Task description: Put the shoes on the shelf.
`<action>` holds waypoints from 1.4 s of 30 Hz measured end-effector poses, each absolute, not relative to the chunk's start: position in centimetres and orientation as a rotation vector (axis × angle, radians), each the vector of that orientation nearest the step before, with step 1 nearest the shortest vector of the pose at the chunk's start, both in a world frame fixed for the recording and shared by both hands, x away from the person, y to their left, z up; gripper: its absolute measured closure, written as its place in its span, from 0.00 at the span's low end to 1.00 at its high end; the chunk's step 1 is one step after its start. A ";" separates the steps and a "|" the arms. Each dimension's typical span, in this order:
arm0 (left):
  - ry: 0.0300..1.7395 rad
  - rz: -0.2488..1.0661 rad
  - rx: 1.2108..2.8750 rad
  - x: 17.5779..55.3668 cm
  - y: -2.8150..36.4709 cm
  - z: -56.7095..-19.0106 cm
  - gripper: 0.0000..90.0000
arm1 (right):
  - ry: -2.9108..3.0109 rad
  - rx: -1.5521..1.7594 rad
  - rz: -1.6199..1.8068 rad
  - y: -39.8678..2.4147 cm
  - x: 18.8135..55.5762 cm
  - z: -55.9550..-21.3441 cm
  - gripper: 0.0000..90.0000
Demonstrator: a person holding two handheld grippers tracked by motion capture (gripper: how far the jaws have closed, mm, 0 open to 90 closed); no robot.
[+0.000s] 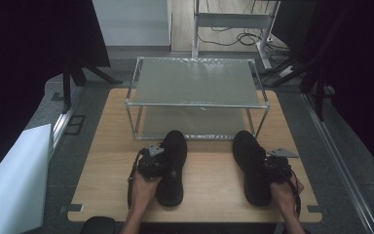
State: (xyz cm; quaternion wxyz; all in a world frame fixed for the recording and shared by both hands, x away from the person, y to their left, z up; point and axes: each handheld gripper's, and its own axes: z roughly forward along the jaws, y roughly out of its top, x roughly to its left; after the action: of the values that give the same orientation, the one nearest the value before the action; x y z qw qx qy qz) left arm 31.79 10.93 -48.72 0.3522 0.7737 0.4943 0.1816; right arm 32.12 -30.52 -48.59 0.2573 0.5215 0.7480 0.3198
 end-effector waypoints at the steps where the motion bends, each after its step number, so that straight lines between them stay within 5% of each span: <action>1: 1.282 0.477 2.004 31.8 11.1 -48.6 0.59 | 2.016 1.423 0.872 -30.6 32.0 -48.6 0.77; 5: 1.309 0.509 1.973 31.6 12.1 -48.5 0.79 | 1.962 1.528 0.968 -31.5 31.9 -48.5 0.80; 9: 1.337 0.399 1.848 31.8 14.4 -48.9 0.85 | 1.925 1.636 1.108 -33.0 32.0 -48.5 0.81; 16: 1.314 0.270 1.753 32.1 16.0 -49.4 0.87 | 1.887 1.757 1.304 -34.0 32.0 -48.7 0.82; 24: 1.250 0.314 1.767 31.8 15.7 -48.3 0.88 | 1.851 1.798 1.524 -33.8 31.8 -47.9 0.82; 42: 1.177 0.192 1.619 31.3 15.4 -45.4 0.88 | 1.875 1.748 1.772 -30.1 31.8 -45.6 0.82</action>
State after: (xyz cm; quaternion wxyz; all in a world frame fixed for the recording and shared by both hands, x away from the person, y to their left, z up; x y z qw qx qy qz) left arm 31.32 15.36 -45.35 0.5360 0.6797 0.4942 0.0806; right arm 31.82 -30.09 -45.60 0.0129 0.5610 0.6016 0.5685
